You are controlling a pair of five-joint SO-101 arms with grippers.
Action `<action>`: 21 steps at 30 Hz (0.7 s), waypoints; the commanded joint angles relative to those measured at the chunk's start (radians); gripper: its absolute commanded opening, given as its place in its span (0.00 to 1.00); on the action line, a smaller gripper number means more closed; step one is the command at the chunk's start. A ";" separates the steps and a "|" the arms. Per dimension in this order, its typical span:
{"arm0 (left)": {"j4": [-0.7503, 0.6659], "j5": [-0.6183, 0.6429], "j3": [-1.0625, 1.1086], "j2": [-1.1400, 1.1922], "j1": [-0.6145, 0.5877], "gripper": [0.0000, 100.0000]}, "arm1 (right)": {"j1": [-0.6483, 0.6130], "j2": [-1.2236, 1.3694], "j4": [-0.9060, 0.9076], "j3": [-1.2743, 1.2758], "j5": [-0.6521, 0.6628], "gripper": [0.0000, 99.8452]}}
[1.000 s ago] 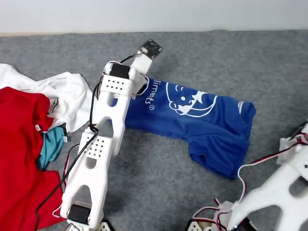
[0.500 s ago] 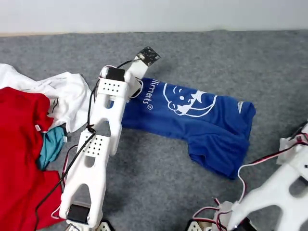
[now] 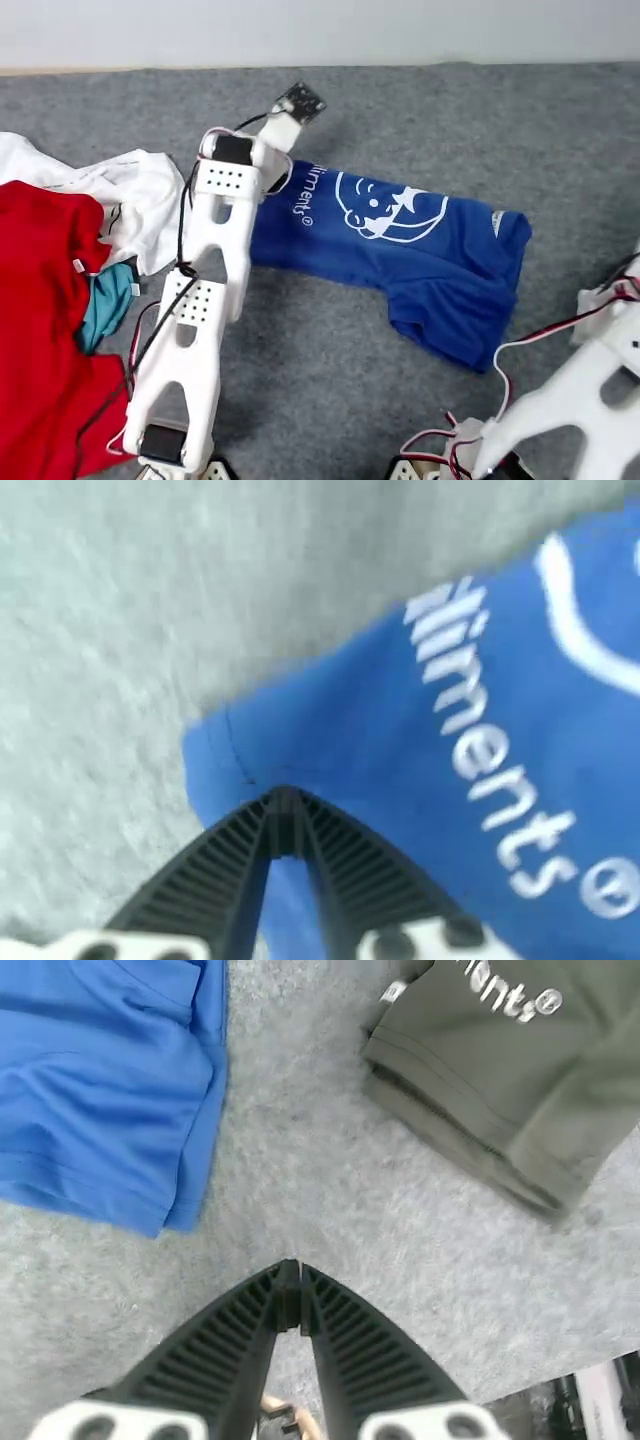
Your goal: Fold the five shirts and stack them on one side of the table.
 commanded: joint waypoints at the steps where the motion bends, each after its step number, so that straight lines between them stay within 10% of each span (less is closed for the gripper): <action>1: 0.012 0.037 -0.160 -0.021 0.052 0.00 | 0.007 -0.027 0.030 0.023 0.009 0.01; 21: 0.292 0.313 -0.226 -0.341 -0.066 0.00 | -0.394 0.320 -0.598 0.048 -0.153 0.01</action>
